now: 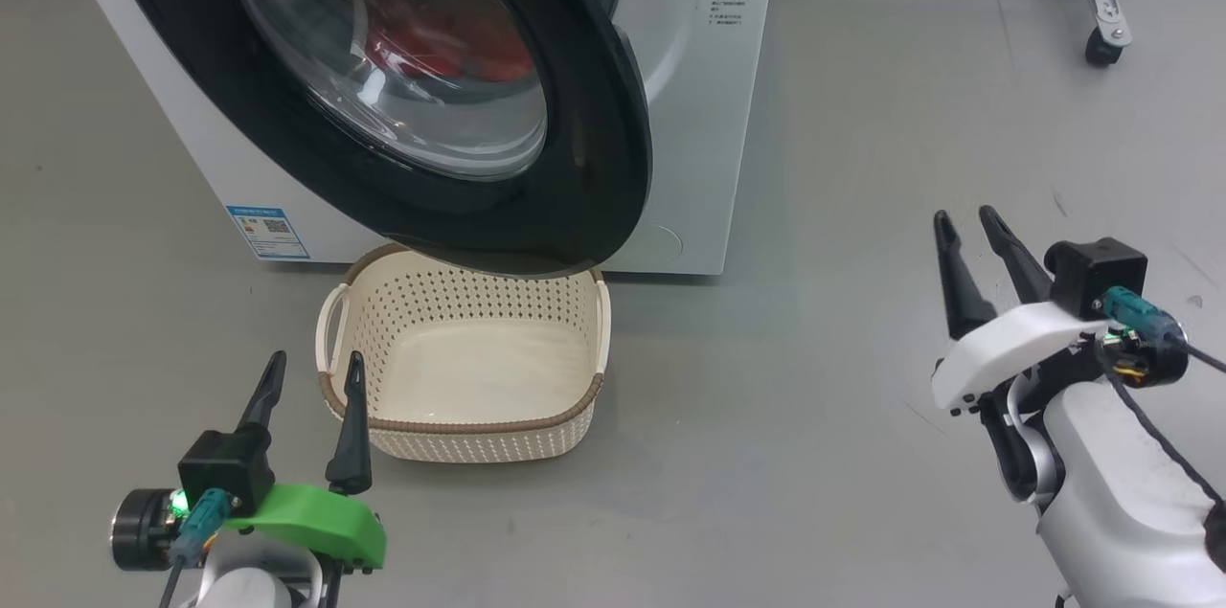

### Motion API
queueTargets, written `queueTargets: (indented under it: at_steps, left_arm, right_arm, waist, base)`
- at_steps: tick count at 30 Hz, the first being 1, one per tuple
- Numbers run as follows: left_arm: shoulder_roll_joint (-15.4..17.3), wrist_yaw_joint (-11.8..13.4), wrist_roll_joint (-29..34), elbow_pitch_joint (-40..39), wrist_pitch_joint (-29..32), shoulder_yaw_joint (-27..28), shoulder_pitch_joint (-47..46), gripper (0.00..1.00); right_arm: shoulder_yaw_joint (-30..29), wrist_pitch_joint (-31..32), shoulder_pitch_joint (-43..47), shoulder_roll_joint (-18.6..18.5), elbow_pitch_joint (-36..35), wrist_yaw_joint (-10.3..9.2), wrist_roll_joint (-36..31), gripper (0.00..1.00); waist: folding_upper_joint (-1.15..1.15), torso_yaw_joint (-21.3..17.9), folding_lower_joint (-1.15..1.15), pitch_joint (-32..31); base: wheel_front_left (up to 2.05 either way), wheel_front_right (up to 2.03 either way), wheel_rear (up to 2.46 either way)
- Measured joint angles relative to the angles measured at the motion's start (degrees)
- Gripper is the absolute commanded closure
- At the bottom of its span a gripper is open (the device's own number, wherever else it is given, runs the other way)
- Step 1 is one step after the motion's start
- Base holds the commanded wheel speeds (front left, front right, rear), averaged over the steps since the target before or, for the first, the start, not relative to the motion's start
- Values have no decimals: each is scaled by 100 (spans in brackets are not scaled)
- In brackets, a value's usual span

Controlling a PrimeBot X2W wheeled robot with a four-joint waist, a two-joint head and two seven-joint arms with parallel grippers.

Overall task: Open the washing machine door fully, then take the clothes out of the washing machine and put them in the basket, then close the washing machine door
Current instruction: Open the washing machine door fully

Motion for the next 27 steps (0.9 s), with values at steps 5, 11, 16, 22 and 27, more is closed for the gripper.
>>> queueTargets:
  at_steps: [5,11,16,22,27]
  left_arm:
    - [0,-5,11,-25,0,45,42,0]
    - [-2,-13,15,-63,0,90,91,0]
    - [-4,-52,18,-91,0,118,94,0]
    - [-7,-55,68,-104,0,137,113,0]
    - [-10,-56,78,-121,0,158,149,0]
  right_arm:
    - [-20,-76,225,109,13,-121,1,0]
    - [-36,-105,335,198,-26,-153,-1,0]
    - [-78,-149,357,219,-94,-194,-34,0]
    - [-104,-149,417,234,-138,-207,-54,0]
    - [-143,-152,447,249,-190,-238,-63,0]
  waist:
    - [0,-14,0,-15]
    - [0,-14,0,-7]
    - [0,-11,0,3]
    - [0,-10,0,12]
    - [0,-15,0,19]
  base:
    - [0,0,0]
    - [0,0,0]
    - [0,0,0]
    - [0,0,0]
    - [0,0,0]
